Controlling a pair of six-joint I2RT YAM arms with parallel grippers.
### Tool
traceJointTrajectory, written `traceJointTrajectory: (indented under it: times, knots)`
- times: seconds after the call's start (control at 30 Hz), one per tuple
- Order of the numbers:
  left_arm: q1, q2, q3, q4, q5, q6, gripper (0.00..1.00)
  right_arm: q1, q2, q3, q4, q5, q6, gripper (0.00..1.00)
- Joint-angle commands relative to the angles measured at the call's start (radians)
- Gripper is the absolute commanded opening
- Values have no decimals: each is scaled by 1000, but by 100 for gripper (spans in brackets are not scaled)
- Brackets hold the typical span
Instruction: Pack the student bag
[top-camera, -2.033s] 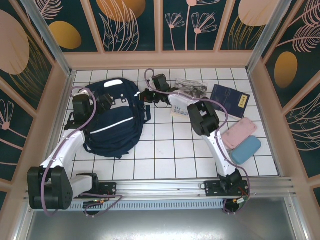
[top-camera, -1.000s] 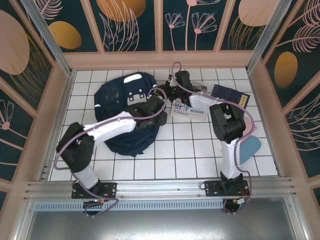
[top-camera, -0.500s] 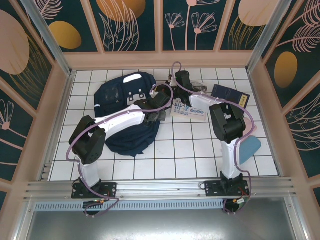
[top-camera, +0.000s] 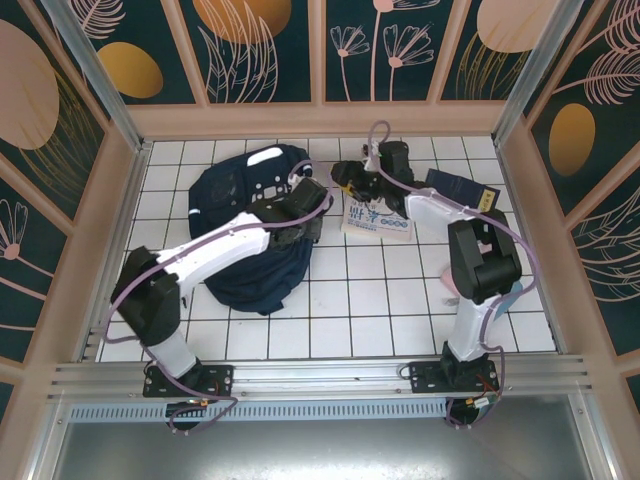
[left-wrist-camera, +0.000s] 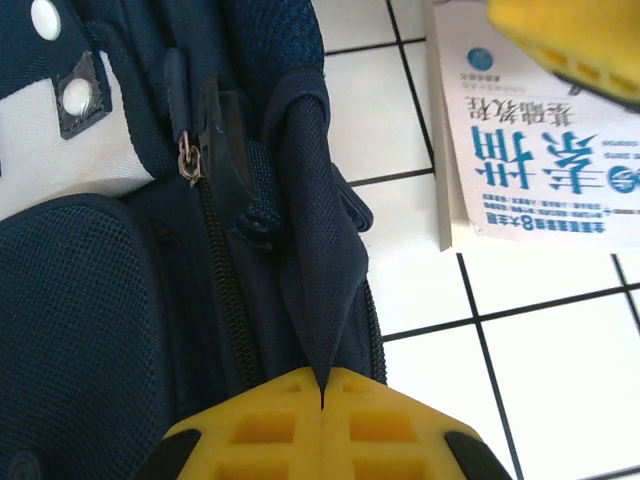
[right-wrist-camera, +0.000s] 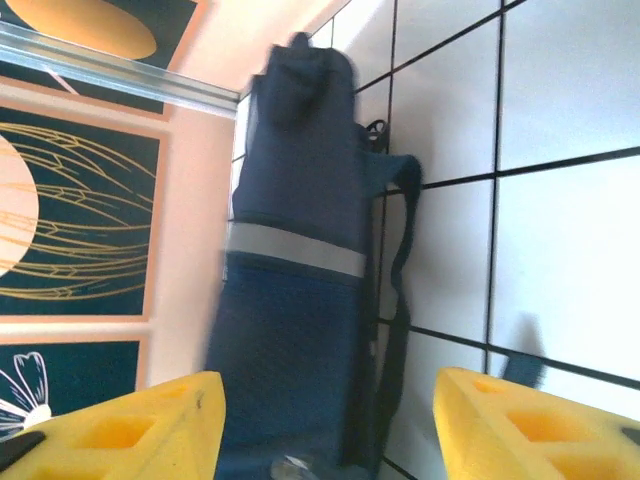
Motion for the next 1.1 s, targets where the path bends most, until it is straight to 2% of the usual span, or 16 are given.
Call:
traceJointTrajectory:
  times: [0.0, 0.17, 0.27, 0.33, 0.4, 0.53, 0.8, 0.97, 1.07]
  knots:
    - [29, -76, -54, 68, 58, 48, 0, 10, -55, -120, 22, -109, -159, 52]
    - [92, -135, -115, 104, 166, 86, 0, 15, -94, -218, 71, -177, -347, 51]
    - [113, -160, -127, 115, 198, 104, 0, 43, -61, -194, 77, -268, -429, 51]
    - [117, -164, -120, 112, 204, 109, 0, 71, -35, -164, 43, -274, -492, 51]
    - [116, -167, -113, 107, 202, 110, 0, 94, -7, -126, 13, -260, -532, 46]
    - [116, -161, -89, 82, 189, 115, 0, 113, 30, -88, 35, -275, -540, 40]
    - [117, -170, -64, 68, 176, 124, 0, 127, 68, -89, 132, -180, -460, 33]
    - [117, -168, -37, 65, 177, 118, 0, 132, 27, -233, 397, -146, -330, 34]
    - [117, -160, -12, 57, 182, 109, 0, 149, -9, -320, 486, -69, -384, 36]
